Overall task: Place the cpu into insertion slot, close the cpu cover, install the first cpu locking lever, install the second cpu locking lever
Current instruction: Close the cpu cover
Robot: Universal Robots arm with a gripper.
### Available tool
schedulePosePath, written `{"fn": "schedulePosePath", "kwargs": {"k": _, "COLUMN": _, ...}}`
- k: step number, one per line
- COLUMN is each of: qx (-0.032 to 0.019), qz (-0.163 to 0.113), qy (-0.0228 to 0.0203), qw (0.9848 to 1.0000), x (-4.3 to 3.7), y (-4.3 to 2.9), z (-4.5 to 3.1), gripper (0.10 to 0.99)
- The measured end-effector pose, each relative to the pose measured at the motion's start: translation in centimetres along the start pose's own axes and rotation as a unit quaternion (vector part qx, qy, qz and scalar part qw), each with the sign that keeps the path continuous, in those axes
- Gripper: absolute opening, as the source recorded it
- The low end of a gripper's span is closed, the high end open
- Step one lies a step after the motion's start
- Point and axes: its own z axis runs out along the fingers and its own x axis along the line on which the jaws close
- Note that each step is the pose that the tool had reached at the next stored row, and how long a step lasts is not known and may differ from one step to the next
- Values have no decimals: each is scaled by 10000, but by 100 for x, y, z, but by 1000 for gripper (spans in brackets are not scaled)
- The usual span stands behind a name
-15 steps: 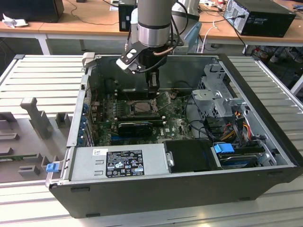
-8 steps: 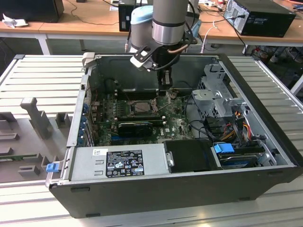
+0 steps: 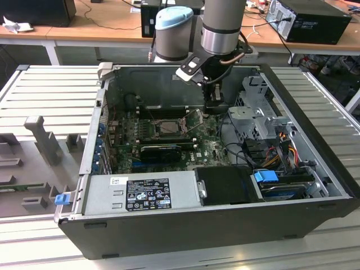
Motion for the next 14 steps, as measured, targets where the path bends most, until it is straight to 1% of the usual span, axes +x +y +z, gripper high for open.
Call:
{"fn": "schedulePosePath", "kwargs": {"k": 2, "qx": 0, "qz": -14, "qy": 1, "qw": 10000, "x": 15, "y": 32, "z": 32, "gripper": 106}}
{"fn": "schedulePosePath", "kwargs": {"k": 6, "qx": 0, "qz": -35, "qy": 2, "qw": 10000, "x": 29, "y": 34, "z": 105, "gripper": 106}}
{"fn": "schedulePosePath", "kwargs": {"k": 14, "qx": 4, "qz": -42, "qy": 1, "qw": 10000, "x": 30, "y": -90, "z": 112, "gripper": 106}}
